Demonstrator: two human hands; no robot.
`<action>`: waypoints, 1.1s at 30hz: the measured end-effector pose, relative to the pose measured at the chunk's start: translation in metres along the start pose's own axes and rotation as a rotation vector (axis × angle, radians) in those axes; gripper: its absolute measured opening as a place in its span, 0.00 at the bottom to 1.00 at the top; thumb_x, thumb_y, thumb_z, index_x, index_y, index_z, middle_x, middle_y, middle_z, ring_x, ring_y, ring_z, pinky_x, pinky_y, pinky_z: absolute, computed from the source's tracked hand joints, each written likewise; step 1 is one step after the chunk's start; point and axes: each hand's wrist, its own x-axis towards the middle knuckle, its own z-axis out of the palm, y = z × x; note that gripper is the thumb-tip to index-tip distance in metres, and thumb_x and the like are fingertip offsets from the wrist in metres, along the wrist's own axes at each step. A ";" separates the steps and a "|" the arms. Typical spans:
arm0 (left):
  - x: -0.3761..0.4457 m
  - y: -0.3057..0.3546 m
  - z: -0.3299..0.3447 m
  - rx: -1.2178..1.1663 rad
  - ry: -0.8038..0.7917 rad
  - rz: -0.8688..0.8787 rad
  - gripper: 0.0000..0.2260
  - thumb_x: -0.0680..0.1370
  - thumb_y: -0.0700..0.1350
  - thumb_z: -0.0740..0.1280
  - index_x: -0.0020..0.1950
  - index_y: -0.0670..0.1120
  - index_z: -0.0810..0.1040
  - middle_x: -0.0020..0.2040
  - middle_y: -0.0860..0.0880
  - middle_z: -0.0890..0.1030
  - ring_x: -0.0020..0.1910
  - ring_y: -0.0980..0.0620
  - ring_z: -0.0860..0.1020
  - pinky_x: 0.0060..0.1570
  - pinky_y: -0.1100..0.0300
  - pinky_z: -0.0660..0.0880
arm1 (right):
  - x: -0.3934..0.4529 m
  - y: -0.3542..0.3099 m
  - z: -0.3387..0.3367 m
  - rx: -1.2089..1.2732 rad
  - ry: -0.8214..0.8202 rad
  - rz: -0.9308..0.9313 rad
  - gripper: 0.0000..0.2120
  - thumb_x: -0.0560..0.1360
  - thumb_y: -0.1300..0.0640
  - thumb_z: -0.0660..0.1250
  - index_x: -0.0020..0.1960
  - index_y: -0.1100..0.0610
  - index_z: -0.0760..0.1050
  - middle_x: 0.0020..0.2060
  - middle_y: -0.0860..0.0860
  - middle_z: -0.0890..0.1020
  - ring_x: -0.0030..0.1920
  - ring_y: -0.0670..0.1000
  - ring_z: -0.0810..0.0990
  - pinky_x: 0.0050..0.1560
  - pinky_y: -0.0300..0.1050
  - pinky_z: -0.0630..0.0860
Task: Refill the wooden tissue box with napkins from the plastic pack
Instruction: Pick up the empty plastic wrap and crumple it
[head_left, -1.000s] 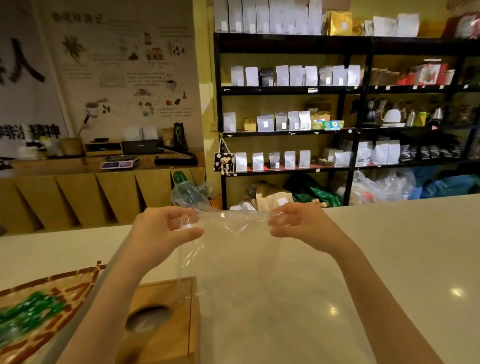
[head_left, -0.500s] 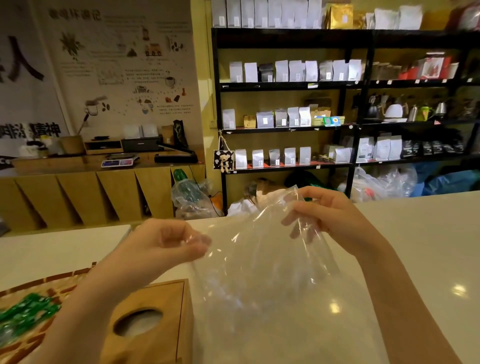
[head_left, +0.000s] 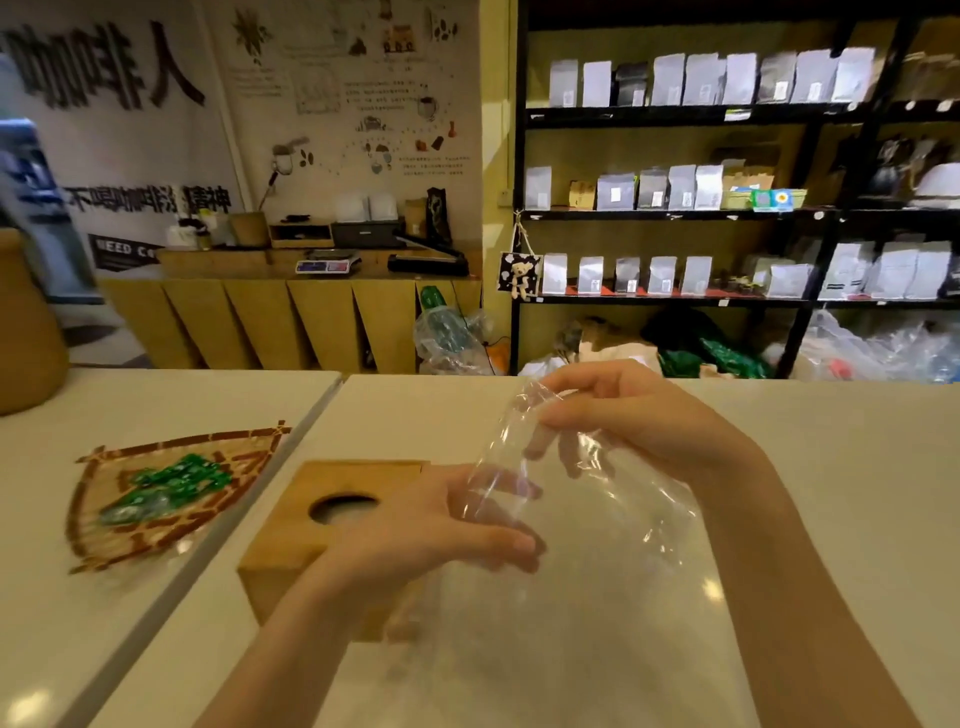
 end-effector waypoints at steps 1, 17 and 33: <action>-0.010 -0.006 0.002 -0.046 0.011 -0.007 0.14 0.68 0.41 0.73 0.52 0.51 0.78 0.42 0.49 0.87 0.43 0.53 0.84 0.41 0.64 0.78 | -0.005 -0.003 0.004 -0.010 -0.006 -0.003 0.13 0.67 0.55 0.69 0.50 0.58 0.81 0.39 0.58 0.85 0.29 0.50 0.79 0.31 0.46 0.73; -0.188 -0.172 0.067 -0.431 -0.105 -0.161 0.27 0.45 0.52 0.83 0.39 0.43 0.84 0.33 0.46 0.84 0.32 0.51 0.82 0.36 0.62 0.78 | -0.209 0.125 0.182 1.152 -0.250 0.075 0.25 0.78 0.55 0.58 0.72 0.64 0.59 0.68 0.60 0.70 0.69 0.58 0.67 0.70 0.55 0.63; -0.159 -0.471 0.189 -0.417 0.301 -0.716 0.15 0.67 0.33 0.72 0.51 0.28 0.76 0.47 0.34 0.80 0.38 0.45 0.80 0.38 0.59 0.77 | -0.248 0.386 0.347 0.595 0.160 1.182 0.07 0.70 0.69 0.67 0.37 0.59 0.76 0.35 0.56 0.78 0.27 0.48 0.75 0.23 0.38 0.71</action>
